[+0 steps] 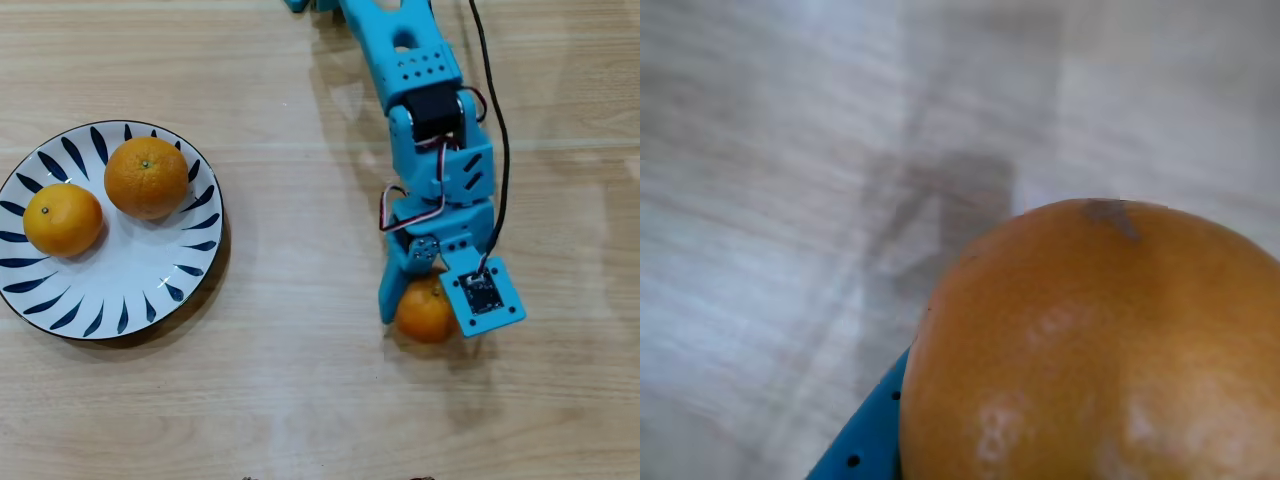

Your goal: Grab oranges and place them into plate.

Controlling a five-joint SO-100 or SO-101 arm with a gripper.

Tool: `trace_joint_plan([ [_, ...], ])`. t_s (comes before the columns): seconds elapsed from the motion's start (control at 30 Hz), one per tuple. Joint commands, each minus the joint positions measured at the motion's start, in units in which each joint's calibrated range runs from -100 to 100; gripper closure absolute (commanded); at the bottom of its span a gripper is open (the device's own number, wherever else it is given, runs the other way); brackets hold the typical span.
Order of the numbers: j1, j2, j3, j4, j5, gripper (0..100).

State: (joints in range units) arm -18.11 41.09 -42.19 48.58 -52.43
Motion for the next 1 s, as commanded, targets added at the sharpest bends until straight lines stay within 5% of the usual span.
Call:
trace_joint_plan([
  [0.0, 4.2, -14.4, -0.6, 1.1, 5.0, 72],
  [0.43, 25.0, -34.9, 22.9, 0.4, 19.1, 72],
  [0.97, 38.5, -24.2, 29.6, -11.9, 26.5, 72],
])
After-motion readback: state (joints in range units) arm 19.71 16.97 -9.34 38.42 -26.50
